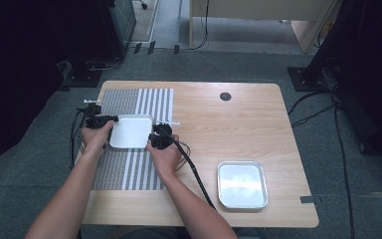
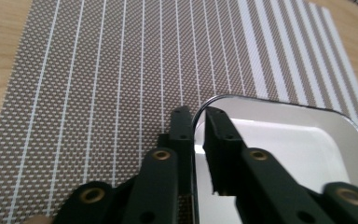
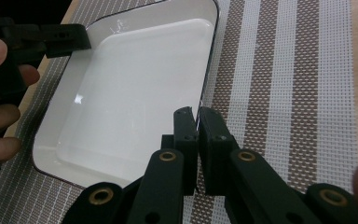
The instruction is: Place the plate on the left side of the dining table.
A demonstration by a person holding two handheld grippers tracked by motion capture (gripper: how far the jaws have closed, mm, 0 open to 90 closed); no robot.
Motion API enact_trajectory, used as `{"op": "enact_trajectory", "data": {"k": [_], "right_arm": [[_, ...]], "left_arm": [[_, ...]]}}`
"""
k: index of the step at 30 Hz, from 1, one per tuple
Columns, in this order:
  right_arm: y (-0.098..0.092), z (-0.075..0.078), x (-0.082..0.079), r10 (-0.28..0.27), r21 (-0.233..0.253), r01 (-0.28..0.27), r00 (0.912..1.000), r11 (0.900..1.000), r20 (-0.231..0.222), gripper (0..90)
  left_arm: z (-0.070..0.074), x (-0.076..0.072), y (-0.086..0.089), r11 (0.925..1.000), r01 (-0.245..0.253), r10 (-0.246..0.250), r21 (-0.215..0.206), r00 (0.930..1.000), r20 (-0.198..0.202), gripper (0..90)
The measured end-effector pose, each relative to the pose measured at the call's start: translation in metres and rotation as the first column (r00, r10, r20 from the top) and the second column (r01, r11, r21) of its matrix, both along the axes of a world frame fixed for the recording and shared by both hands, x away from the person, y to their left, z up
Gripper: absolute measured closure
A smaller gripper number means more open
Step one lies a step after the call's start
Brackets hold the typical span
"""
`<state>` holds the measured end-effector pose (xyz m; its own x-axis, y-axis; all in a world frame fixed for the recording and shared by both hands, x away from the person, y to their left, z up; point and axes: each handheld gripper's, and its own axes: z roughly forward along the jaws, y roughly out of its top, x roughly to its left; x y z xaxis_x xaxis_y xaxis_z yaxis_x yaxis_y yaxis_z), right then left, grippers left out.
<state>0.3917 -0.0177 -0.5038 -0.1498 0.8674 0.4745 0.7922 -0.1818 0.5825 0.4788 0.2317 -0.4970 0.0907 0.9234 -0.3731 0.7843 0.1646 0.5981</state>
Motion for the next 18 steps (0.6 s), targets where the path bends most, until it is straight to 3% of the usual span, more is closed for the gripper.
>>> {"op": "enact_trajectory", "data": {"k": [3, 6, 10, 16, 18], "right_arm": [[-0.001, 0.001, -0.001, -0.002, -0.025, 0.003, 0.9998, 1.000, 0.019, 85.6], [-0.005, 0.004, 0.000, 0.007, -0.012, -0.007, 0.9992, 1.000, 0.039, 75.3], [-0.013, 0.010, 0.000, 0.014, -0.041, -0.011, 0.9969, 0.999, 0.078, 69.2], [-0.023, 0.011, -0.001, 0.093, -0.139, -0.069, 0.9802, 0.988, 0.175, 53.6], [-0.026, 0.011, -0.002, 0.111, -0.151, -0.083, 0.9772, 0.985, 0.181, 50.6]], "left_arm": [[0.003, -0.001, 0.002, 0.9999, -0.011, 0.011, -0.008, 0.9998, 0.016, 70.5], [0.009, -0.005, 0.004, 1.0000, -0.004, 0.004, 0.003, 0.9993, 0.037, 63.3], [0.018, -0.012, 0.004, 0.9971, -0.038, 0.034, 0.067, 0.9977, 0.059, 48.3], [0.024, -0.026, -0.002, 0.9966, 0.002, -0.008, 0.082, 0.9974, 0.071, 24.2], [0.026, -0.032, -0.002, 0.9973, 0.009, -0.015, 0.073, 0.9966, 0.081, 18.3]]}}
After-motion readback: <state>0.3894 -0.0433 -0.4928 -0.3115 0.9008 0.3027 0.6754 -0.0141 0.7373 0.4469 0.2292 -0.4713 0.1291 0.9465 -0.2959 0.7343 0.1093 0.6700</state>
